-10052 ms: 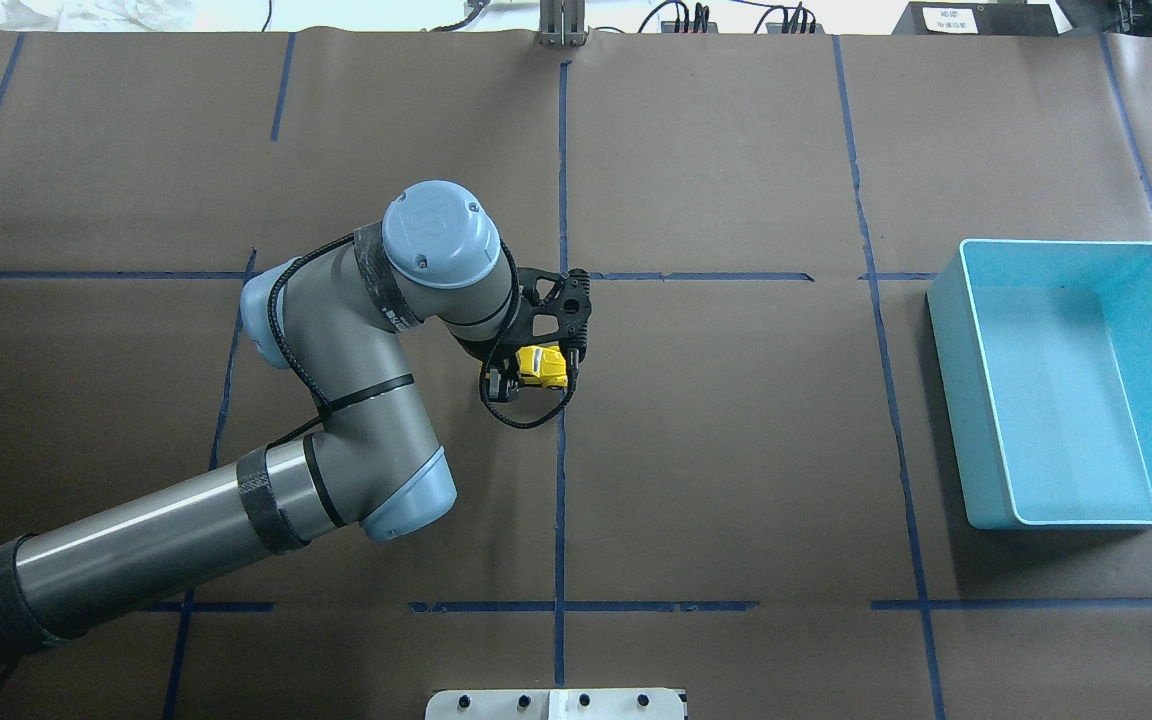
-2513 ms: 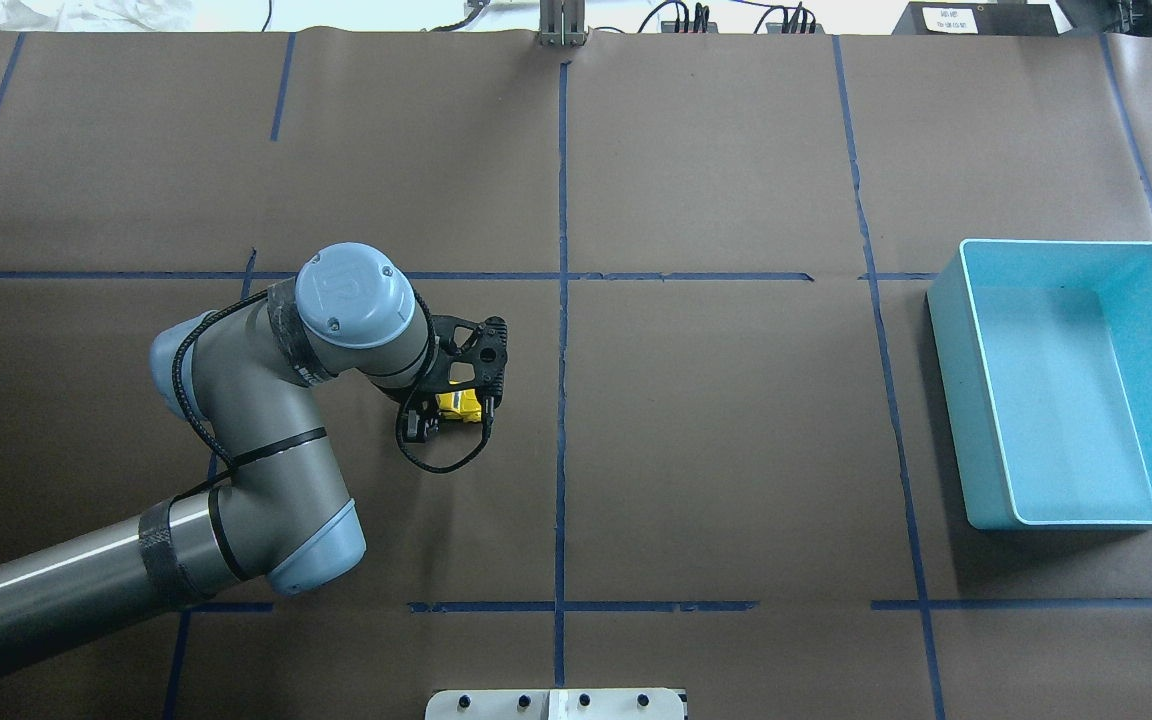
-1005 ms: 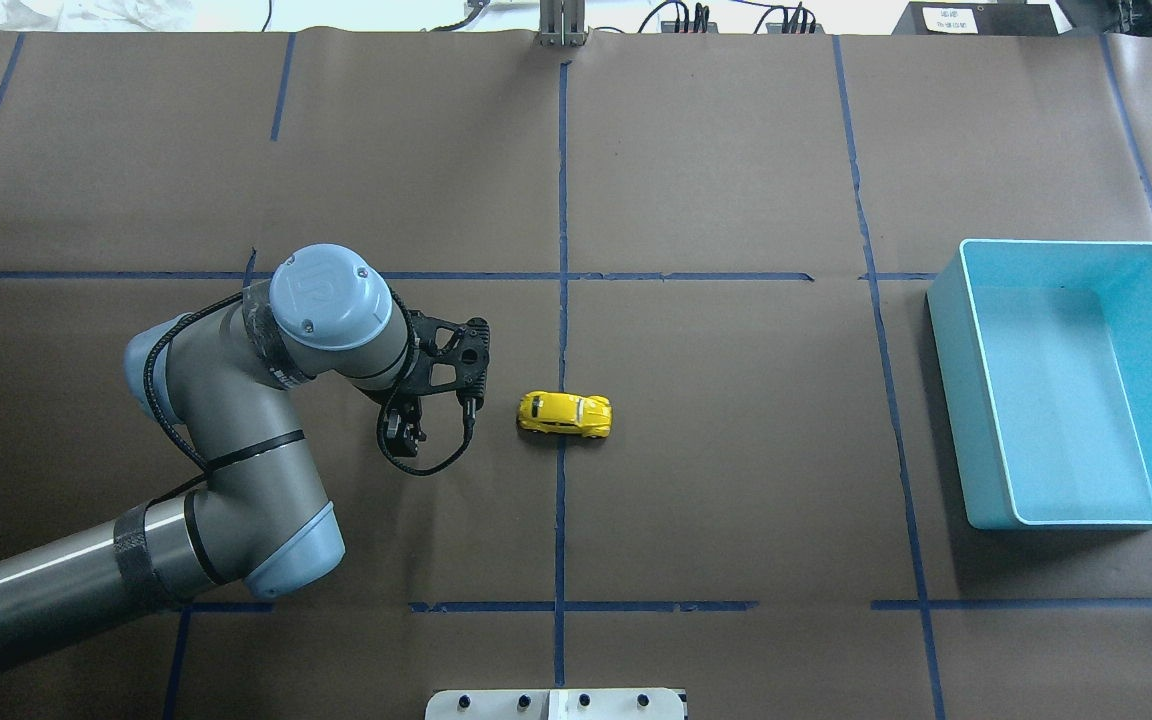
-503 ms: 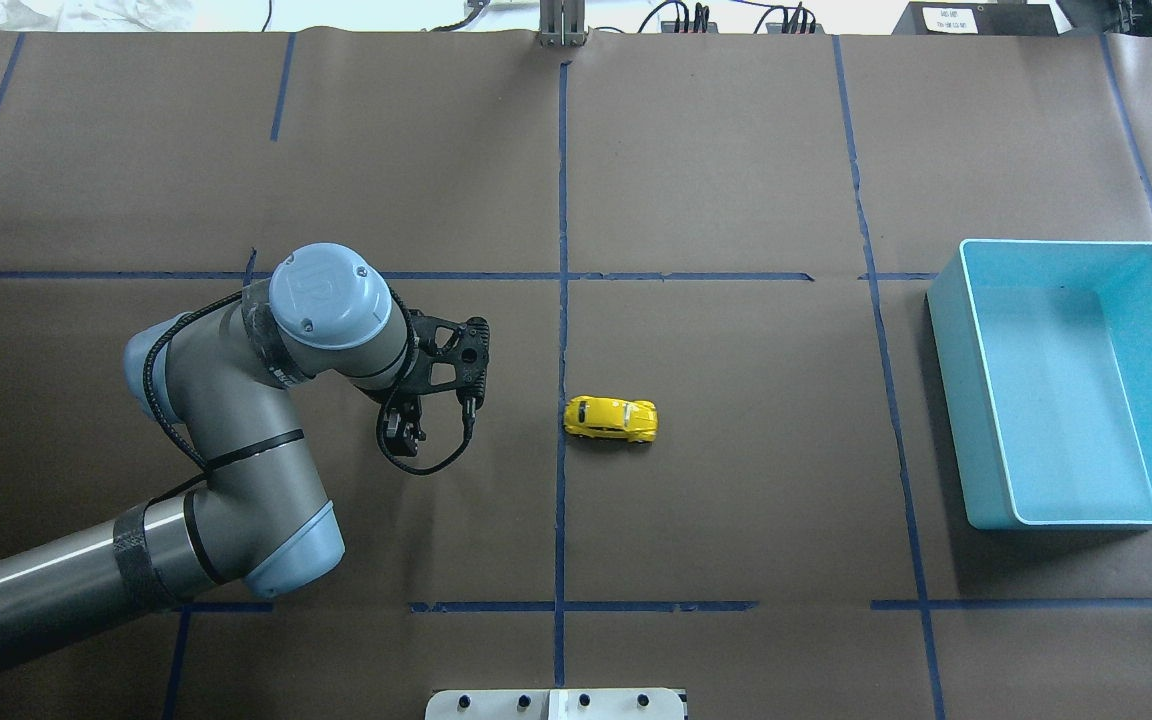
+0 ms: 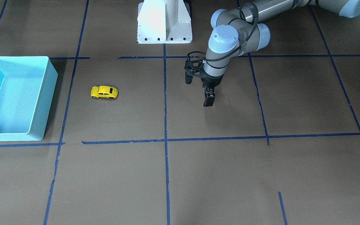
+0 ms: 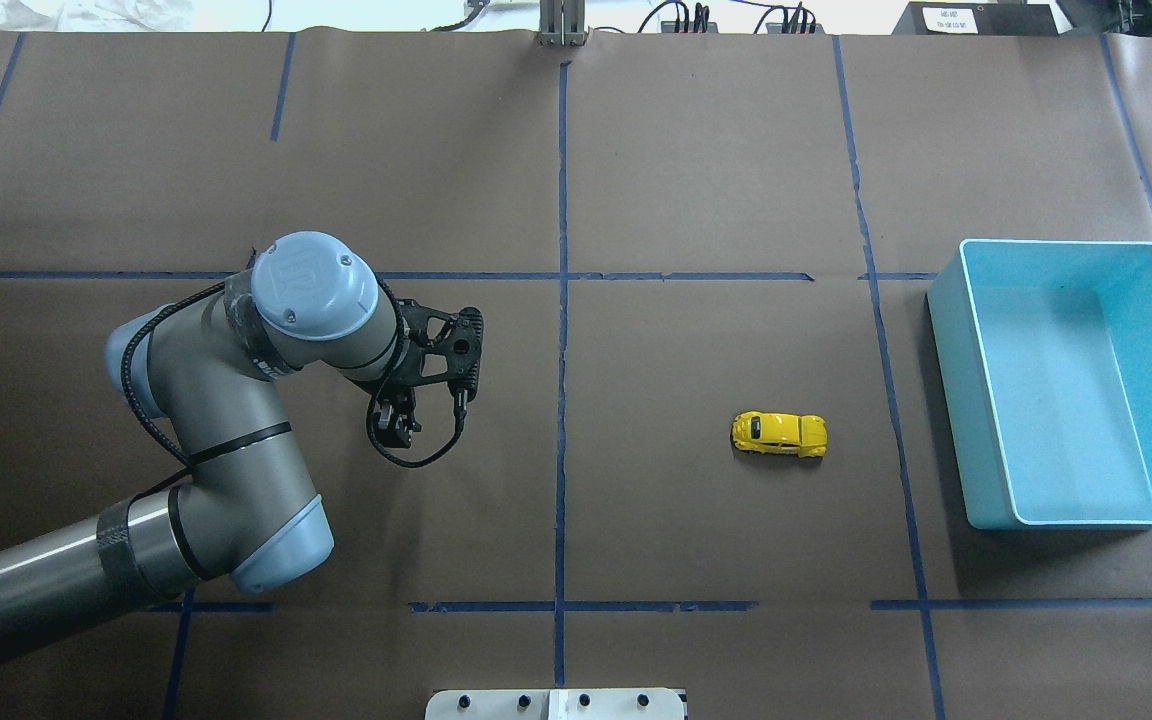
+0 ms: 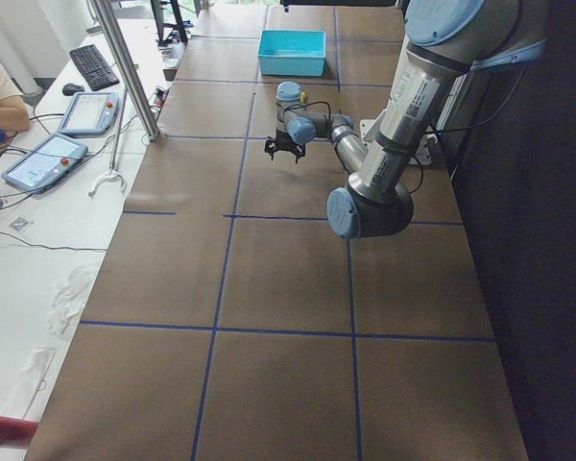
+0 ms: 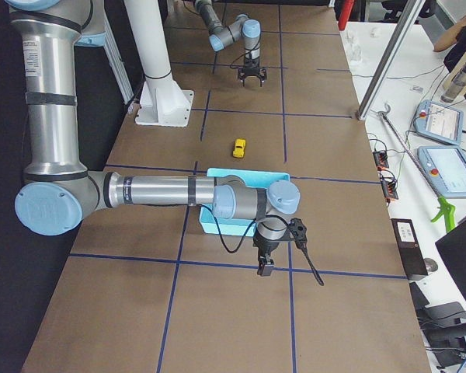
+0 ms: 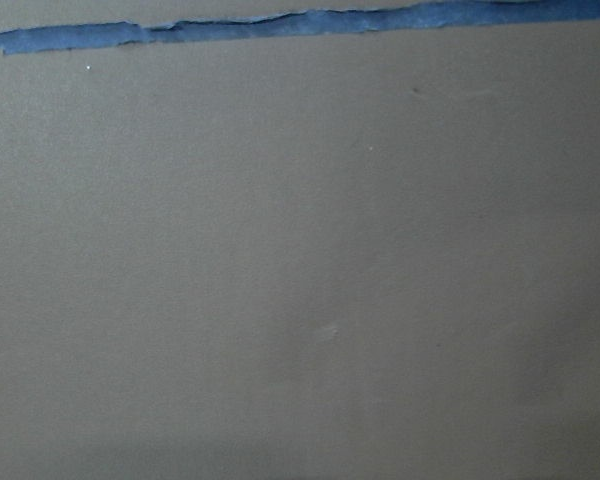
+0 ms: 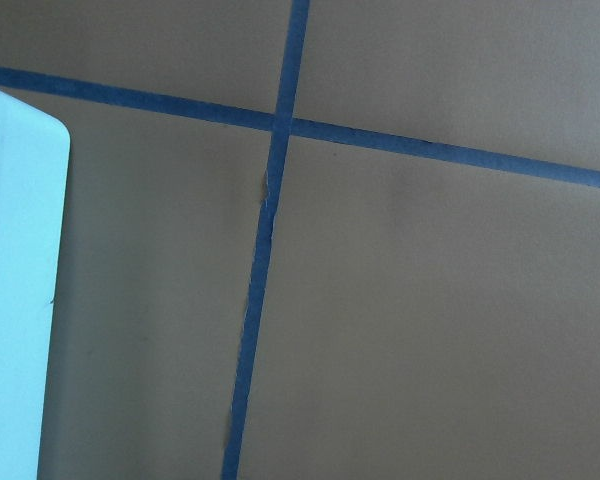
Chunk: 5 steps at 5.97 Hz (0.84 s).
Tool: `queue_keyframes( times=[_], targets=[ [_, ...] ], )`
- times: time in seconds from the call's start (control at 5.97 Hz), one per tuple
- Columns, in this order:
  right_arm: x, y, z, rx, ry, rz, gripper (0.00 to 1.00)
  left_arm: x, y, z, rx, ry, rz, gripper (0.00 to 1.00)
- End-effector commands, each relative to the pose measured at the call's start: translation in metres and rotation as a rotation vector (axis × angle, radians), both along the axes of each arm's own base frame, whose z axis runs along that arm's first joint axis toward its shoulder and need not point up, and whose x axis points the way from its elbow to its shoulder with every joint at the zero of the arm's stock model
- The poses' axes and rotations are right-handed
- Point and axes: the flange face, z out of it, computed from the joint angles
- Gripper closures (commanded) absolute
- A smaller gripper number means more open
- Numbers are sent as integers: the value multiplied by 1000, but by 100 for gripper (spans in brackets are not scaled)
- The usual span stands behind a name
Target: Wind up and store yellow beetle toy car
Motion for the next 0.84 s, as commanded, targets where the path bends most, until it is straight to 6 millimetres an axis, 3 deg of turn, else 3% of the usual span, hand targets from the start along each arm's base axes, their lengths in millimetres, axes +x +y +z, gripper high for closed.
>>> queue_keyframes(
  times=[0.0,0.34,0.5,0.67],
  targets=[
    [1,-1,-1,1,1,4,0,-46,-15,2,20,6,-48,0],
    [6,-10,-15,25,-12,18,0,-115,-57,7,-38,4,-139,0],
    [26,-11,-35,59,-21,58,0,-171,-92,33,-115,4,-203,0],
    [36,-1,-93,114,-14,76,0,-220,-121,61,-202,11,-251,0]
  ],
)
